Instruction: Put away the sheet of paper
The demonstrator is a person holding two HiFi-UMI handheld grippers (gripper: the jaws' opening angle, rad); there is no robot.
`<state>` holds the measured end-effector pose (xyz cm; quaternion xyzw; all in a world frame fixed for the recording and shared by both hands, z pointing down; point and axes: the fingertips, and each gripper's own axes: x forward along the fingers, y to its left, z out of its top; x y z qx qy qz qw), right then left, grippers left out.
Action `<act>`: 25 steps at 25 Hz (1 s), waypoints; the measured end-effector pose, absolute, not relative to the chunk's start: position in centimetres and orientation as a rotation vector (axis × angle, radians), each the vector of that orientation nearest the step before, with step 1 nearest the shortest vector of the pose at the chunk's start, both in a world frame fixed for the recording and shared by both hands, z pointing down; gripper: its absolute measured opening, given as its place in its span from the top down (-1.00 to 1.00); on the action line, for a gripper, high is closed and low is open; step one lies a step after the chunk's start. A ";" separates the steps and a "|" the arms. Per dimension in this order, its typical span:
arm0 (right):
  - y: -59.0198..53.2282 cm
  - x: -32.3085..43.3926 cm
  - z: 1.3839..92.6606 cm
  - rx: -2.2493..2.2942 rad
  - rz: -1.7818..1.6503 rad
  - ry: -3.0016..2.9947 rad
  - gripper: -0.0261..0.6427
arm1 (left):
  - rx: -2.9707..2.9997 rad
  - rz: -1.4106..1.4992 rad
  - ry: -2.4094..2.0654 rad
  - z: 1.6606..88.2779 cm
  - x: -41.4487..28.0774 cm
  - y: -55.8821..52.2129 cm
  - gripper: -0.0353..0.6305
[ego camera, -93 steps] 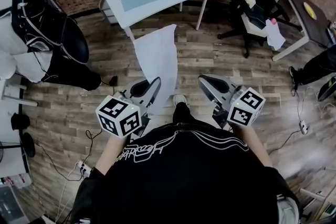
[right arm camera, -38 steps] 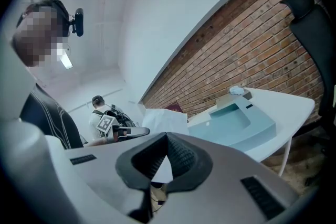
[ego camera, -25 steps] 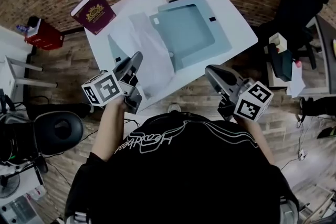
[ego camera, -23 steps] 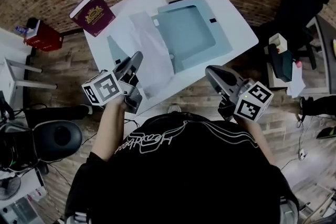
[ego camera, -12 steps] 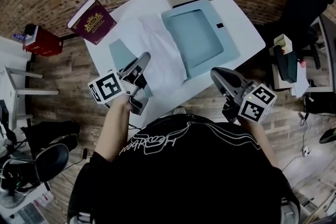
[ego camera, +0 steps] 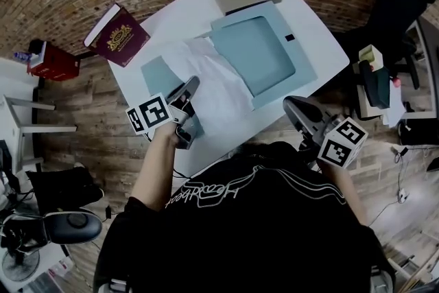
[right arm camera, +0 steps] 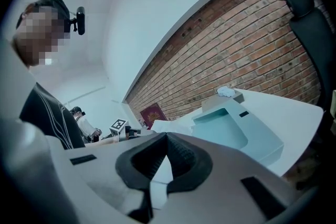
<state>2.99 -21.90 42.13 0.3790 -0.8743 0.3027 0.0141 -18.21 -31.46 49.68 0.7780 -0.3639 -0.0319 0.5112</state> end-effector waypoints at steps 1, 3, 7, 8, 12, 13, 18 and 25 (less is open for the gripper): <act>-22.1 3.1 42.0 1.184 0.938 -2.725 0.92 | 1.869 -0.062 -0.884 50.1 -18.3 -31.6 0.78; -22.5 3.4 41.7 1.182 0.931 -2.736 0.92 | 1.856 -0.038 -0.898 50.8 -18.5 -31.7 0.78; -23.5 4.3 41.5 1.148 0.935 -2.753 0.92 | 1.815 -0.019 -0.906 51.9 -18.2 -31.9 0.78; -23.9 4.5 41.4 1.135 0.937 -2.757 0.92 | 1.802 -0.015 -0.911 52.1 -18.1 -32.0 0.78; -25.9 5.0 41.1 1.071 0.940 -2.785 0.92 | 1.750 -0.005 -0.955 53.1 -17.9 -32.4 0.78; -26.3 5.1 41.1 1.055 0.943 -2.791 0.92 | 1.737 -0.003 -0.966 53.4 -17.8 -32.4 0.78; -28.4 5.6 40.8 0.975 0.943 -2.813 0.92 | 1.688 0.002 -0.997 54.4 -17.0 -32.7 0.78; -30.9 6.9 40.6 0.905 0.925 -2.818 0.92 | 1.682 0.059 -1.032 55.2 -14.8 -33.6 0.78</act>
